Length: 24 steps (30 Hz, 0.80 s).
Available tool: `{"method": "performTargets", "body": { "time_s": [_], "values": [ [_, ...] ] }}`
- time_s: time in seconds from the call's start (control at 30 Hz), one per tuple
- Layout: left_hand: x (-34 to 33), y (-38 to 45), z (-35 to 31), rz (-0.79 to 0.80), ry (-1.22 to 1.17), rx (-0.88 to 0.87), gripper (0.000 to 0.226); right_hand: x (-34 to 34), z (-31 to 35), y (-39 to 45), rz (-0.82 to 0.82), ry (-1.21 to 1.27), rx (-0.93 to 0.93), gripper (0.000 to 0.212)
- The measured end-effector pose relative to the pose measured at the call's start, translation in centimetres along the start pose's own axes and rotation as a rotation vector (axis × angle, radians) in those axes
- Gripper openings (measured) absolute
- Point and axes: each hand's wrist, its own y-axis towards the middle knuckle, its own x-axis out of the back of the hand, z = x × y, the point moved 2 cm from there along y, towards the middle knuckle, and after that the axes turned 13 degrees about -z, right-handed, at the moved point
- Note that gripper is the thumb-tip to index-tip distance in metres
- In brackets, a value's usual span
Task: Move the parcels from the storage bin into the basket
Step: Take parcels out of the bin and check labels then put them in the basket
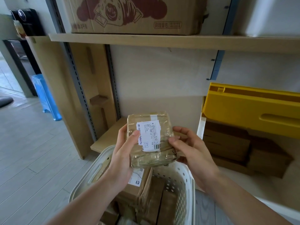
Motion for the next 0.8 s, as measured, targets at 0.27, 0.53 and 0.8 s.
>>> {"method": "performTargets", "body": {
  "time_s": [0.27, 0.53, 0.8],
  "values": [
    [0.1, 0.2, 0.9, 0.019, 0.034, -0.008, 0.055, -0.4, -0.7, -0.8, 0.123, -0.144, -0.175, 0.031],
    [-0.7, 0.4, 0.7, -0.081, -0.043, -0.016, 0.051, -0.9, -0.9, -0.8, 0.199, 0.012, -0.186, 0.095],
    [0.4, 0.5, -1.2, -0.072, 0.115, -0.098, 0.07, 0.2, 2.2, -0.9, -0.235, 0.033, 0.219, 0.056]
  ]
}}
